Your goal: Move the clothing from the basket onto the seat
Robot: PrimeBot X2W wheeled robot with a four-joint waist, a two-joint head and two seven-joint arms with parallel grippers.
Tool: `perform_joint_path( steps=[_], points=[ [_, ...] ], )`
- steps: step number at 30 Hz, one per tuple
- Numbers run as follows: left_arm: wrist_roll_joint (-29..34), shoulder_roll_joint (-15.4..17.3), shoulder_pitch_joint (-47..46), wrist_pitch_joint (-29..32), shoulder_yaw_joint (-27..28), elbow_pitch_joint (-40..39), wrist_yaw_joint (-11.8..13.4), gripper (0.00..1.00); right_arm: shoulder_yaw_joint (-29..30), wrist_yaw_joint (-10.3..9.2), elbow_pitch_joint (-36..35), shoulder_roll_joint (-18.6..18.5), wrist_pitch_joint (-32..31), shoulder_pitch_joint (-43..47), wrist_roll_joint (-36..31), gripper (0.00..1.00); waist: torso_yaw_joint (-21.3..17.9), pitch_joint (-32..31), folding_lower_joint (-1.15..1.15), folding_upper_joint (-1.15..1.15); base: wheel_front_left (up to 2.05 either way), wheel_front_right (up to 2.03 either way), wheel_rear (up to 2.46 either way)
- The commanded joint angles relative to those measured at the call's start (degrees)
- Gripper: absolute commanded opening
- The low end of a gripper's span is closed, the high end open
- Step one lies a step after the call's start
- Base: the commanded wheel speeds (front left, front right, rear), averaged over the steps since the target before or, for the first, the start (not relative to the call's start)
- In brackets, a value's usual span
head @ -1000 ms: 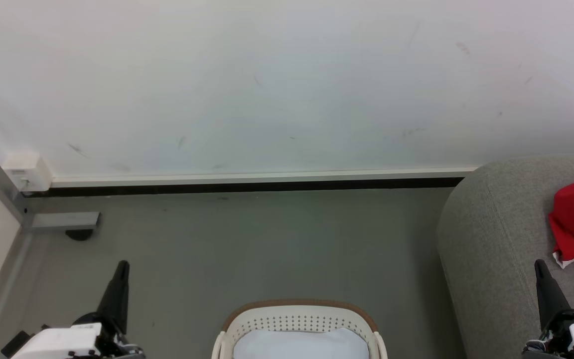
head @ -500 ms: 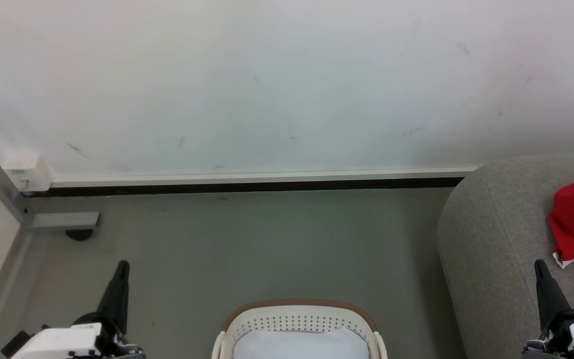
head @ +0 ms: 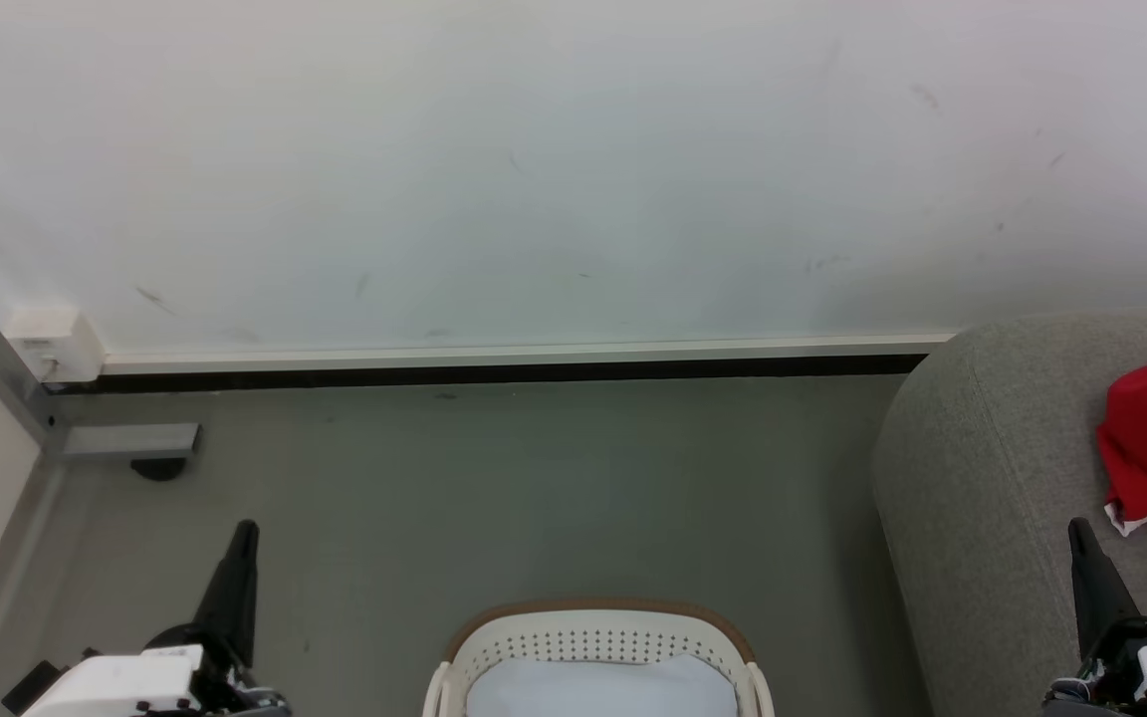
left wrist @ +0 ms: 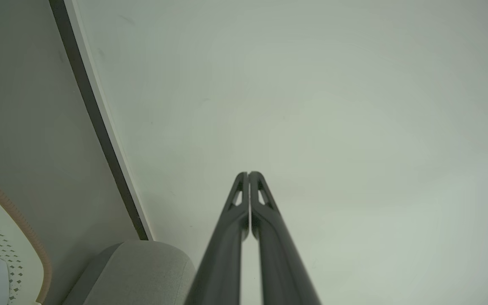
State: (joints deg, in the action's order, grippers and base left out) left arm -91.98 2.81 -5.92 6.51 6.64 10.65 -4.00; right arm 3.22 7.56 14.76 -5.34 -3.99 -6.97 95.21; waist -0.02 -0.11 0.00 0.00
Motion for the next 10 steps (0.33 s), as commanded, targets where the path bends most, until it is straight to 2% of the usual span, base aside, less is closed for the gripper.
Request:
perform_joint_path(
  steps=[1, 10],
  points=[
    [-0.7, 0.13, -0.44, 0.2, 0.13, -0.18, -0.25, 0.0, -0.1, -0.14, -0.33, -0.4, 0.15, -0.17, 0.31, 0.0, 0.0, 0.0, 0.0, 0.0, 0.0, 0.0, 0.0],
    [-0.71, 0.13, -0.44, 0.2, 0.13, -0.18, -0.25, 0.0, -0.35, -0.14, -0.35, -0.62, 0.45, -0.14, 0.6, 0.0, 0.0, 0.0, 0.0, 0.0, 0.0, 0.0, 0.0]
  ],
)
